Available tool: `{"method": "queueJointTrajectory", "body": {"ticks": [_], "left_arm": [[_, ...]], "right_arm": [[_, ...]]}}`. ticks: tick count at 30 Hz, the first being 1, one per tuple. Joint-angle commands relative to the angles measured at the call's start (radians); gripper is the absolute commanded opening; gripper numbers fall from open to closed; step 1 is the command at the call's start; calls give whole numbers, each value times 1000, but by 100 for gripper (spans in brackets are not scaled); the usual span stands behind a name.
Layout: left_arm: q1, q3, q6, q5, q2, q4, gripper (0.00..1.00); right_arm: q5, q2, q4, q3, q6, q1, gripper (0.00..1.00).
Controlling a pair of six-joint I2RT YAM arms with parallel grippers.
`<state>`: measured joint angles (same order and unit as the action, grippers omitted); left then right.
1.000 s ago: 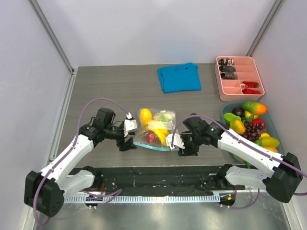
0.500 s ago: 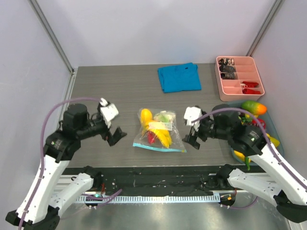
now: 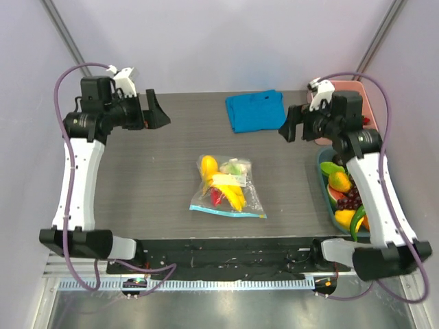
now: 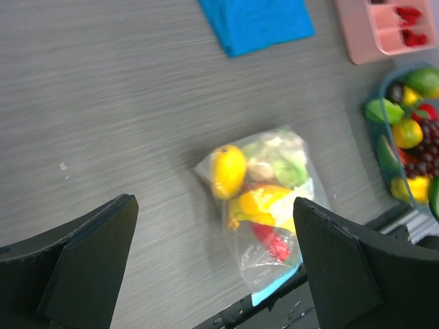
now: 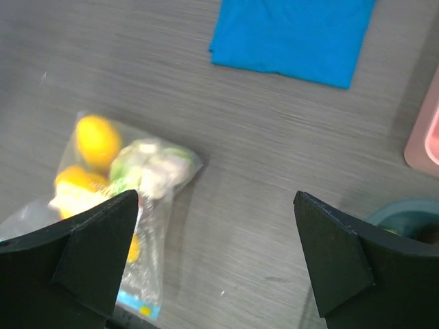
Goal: Place the food in the zip-top bag and seal the zipper
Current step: Reset both arms
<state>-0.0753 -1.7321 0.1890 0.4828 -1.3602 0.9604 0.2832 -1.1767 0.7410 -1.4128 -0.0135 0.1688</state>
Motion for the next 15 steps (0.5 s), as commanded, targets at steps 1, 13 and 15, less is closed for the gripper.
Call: {"method": "queueJointTrajectory", "body": {"ticks": [1, 13, 15], "left_arm": [[71, -70, 49, -74, -65, 73, 100], [204, 299, -140, -242, -2, -17, 100], [207, 289, -152, -245, -20, -17, 100]], "right_arm": [[155, -129, -37, -72, 86, -225, 100], [185, -98, -181, 172, 20, -469, 100], [185, -112, -177, 166, -17, -469, 100]]}}
